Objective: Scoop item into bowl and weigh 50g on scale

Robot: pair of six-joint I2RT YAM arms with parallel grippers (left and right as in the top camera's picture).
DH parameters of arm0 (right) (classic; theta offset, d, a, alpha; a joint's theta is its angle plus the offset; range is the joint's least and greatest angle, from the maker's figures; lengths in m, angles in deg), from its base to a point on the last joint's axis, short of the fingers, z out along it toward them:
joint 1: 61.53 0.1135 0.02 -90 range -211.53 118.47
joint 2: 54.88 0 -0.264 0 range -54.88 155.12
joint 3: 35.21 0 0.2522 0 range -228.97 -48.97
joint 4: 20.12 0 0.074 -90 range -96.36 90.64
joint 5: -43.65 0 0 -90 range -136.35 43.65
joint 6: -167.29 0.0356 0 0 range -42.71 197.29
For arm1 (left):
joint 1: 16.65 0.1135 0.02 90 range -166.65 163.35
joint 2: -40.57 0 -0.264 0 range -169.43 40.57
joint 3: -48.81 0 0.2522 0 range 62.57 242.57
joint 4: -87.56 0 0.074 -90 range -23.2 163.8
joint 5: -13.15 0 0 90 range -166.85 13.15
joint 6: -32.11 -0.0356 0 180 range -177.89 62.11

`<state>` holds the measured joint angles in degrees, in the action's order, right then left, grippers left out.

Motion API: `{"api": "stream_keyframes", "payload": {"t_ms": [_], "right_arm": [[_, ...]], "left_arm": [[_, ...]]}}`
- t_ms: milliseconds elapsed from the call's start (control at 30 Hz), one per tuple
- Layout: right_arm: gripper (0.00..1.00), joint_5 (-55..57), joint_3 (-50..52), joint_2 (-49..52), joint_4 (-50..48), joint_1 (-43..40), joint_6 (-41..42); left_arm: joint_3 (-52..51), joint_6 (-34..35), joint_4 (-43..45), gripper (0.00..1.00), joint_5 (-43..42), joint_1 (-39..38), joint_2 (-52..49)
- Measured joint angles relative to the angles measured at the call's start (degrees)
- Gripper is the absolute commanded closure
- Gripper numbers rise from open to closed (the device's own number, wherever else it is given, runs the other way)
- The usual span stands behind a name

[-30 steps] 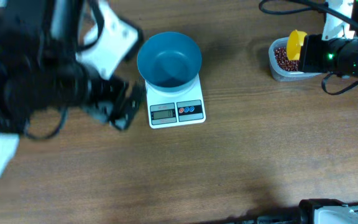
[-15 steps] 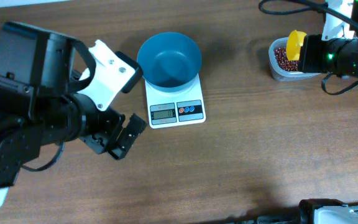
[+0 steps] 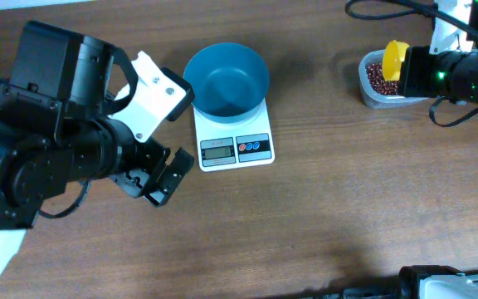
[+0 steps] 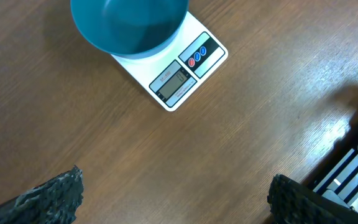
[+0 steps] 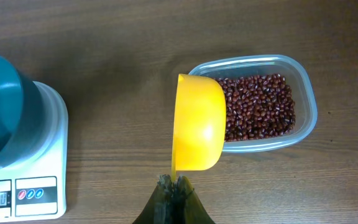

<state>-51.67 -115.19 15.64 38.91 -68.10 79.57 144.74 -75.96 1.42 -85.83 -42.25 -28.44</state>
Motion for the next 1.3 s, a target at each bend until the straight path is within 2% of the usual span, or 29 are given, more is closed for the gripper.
{"api": "stream_keyframes", "payload": {"t_ms": [133,300,500,633,933,1300], "right_arm": [[0.96,0.00,0.00,0.00,1.31,0.00,-2.60],[0.96,0.13,0.00,0.00,1.64,0.00,-9.79],[0.96,4.81,0.00,0.11,2.73,0.00,-16.20],[0.96,9.77,0.00,2.82,1.66,0.00,-17.70],[0.96,16.76,-0.02,17.22,-6.12,0.00,-18.43],[0.96,21.49,-0.02,20.44,-12.41,0.00,-22.86]], "left_arm": [[-0.02,0.00,0.00,0.01,0.00,0.00,0.00],[-0.02,0.00,0.00,0.01,0.00,0.00,0.00],[-0.02,0.00,0.00,0.01,0.00,0.00,0.00],[-0.02,0.00,0.02,0.01,0.00,0.00,0.00],[-0.11,0.00,0.00,0.01,0.00,0.00,0.00],[-0.11,0.00,0.02,0.01,0.00,0.00,0.00]]}}
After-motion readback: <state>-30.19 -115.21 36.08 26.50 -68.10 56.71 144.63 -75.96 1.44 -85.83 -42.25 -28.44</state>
